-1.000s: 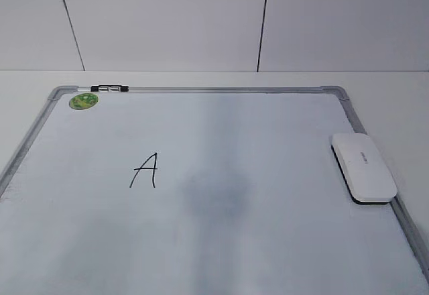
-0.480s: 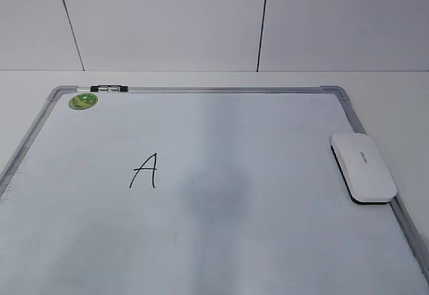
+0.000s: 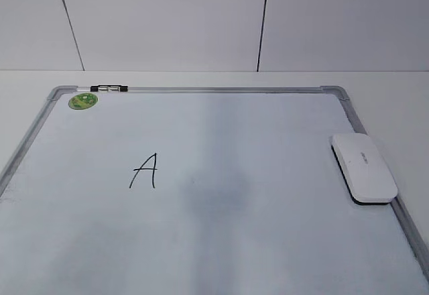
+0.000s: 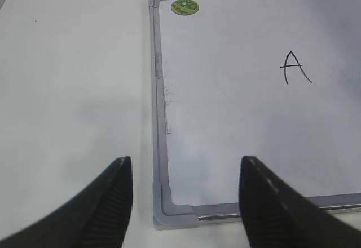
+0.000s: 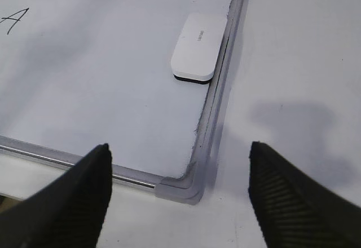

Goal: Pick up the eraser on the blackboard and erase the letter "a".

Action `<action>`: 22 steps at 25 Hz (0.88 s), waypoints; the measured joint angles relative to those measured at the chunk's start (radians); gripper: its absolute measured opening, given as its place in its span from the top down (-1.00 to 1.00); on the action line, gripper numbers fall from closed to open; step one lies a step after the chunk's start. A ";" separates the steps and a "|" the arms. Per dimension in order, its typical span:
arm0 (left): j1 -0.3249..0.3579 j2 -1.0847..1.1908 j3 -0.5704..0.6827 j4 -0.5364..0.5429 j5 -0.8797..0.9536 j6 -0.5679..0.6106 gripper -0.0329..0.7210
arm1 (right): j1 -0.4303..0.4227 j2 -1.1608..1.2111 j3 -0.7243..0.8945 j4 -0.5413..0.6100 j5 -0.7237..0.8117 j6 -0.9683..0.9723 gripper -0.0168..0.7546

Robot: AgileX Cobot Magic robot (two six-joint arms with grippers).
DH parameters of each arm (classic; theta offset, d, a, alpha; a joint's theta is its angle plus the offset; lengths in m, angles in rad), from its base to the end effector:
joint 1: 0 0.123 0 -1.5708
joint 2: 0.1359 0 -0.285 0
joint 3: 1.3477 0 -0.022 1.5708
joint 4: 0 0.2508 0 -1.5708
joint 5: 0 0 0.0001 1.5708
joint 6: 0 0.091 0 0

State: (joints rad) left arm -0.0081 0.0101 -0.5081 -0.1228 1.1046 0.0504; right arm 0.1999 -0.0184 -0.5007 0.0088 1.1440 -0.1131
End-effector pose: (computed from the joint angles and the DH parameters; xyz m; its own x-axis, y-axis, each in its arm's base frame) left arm -0.0065 -0.0099 0.2766 -0.4942 -0.0010 -0.8693 0.1007 0.9932 -0.0584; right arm -0.0113 -0.0015 0.2707 -0.4765 -0.2080 -0.8542 -0.2589 0.9617 -0.0898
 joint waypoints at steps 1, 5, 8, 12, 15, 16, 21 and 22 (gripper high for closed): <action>0.000 0.000 0.000 0.000 0.000 0.000 -0.27 | 0.000 0.000 0.000 0.000 0.000 0.000 -0.55; 0.000 0.000 0.000 0.000 0.000 0.000 -0.26 | 0.000 0.000 0.000 0.000 0.000 0.000 -0.55; 0.000 0.000 0.000 0.000 0.000 0.000 -0.26 | 0.000 0.000 0.000 -0.002 0.000 0.000 -0.55; 0.000 0.000 0.000 0.000 0.000 0.000 -0.26 | 0.000 0.000 0.000 -0.002 0.000 0.000 -0.55; 0.000 0.000 0.000 -0.003 0.000 0.000 -0.26 | 0.000 0.000 0.000 -0.002 0.000 0.000 -0.55; 0.000 0.000 0.000 -0.003 0.000 0.000 -0.26 | 0.000 0.000 0.000 -0.002 0.002 0.000 -0.55; -0.002 0.000 0.000 -0.004 0.000 0.000 -0.26 | -0.004 0.000 0.000 -0.002 0.002 0.000 -0.55; -0.002 0.000 0.000 -0.006 0.000 0.000 -0.26 | -0.009 0.000 0.000 -0.002 0.002 0.000 -0.55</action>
State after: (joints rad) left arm -0.0100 0.0101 -0.5081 -0.1288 1.1046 0.0504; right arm 0.1913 -0.0184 -0.5007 0.0070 1.1457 -0.1131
